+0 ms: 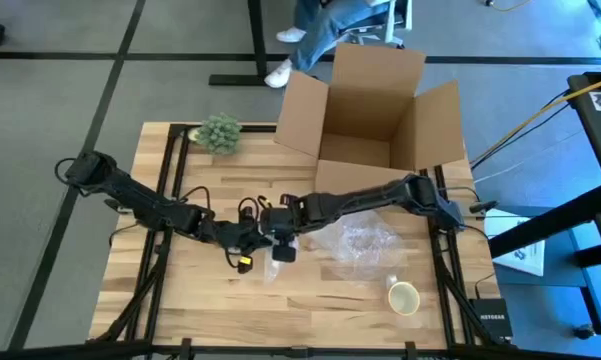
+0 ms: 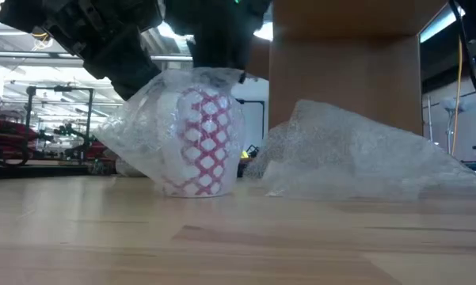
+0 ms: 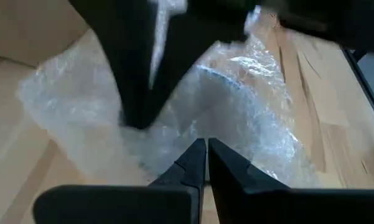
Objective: Wrap mug
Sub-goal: Wrap the red patterned mug with the bubble wrap
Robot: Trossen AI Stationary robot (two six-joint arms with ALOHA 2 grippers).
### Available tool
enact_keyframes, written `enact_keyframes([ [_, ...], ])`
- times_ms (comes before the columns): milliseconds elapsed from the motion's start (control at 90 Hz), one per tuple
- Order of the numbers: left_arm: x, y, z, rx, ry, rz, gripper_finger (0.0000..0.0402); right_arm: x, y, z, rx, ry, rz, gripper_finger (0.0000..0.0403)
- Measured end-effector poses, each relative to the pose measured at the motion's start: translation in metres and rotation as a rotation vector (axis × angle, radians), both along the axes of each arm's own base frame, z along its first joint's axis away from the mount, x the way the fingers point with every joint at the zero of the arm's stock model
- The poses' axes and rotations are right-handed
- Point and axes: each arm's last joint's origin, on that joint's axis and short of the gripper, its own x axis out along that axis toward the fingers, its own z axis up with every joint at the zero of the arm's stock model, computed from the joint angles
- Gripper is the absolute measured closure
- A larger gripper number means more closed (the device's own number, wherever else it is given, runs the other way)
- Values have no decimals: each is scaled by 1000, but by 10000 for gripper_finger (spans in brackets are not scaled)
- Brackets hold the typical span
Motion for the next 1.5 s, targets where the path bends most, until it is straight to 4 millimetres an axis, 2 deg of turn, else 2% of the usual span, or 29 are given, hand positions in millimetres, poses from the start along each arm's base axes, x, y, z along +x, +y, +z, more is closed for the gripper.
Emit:
enact_keyframes([
  [178,0,0,0,-2,-4,0,400,-1,1,-23,44,-48,-5,402],
  [322,0,0,0,-2,-3,-1,400,-1,1,-25,57,-49,3,402],
  [522,0,0,0,-1,-1,1,400,-4,5,10,52,-30,45,402],
  [678,0,0,0,1,0,1,400,-13,1,60,43,-53,58,402],
  [733,0,0,0,3,-1,0,400,-18,-1,66,28,-32,53,402],
  [922,0,0,0,4,-3,-1,400,-28,-7,56,-70,85,-3,402],
  [1078,0,0,1,3,-6,-1,400,-34,-10,35,-173,157,-68,402],
  [1200,0,0,1,5,-7,-2,400,-36,-12,34,-205,167,-86,402],
  [1356,1,0,1,4,-9,-2,400,-43,-18,24,-303,236,-99,402],
  [1500,1,0,1,2,-13,-3,400,-45,-25,15,-311,262,-110,402],
])
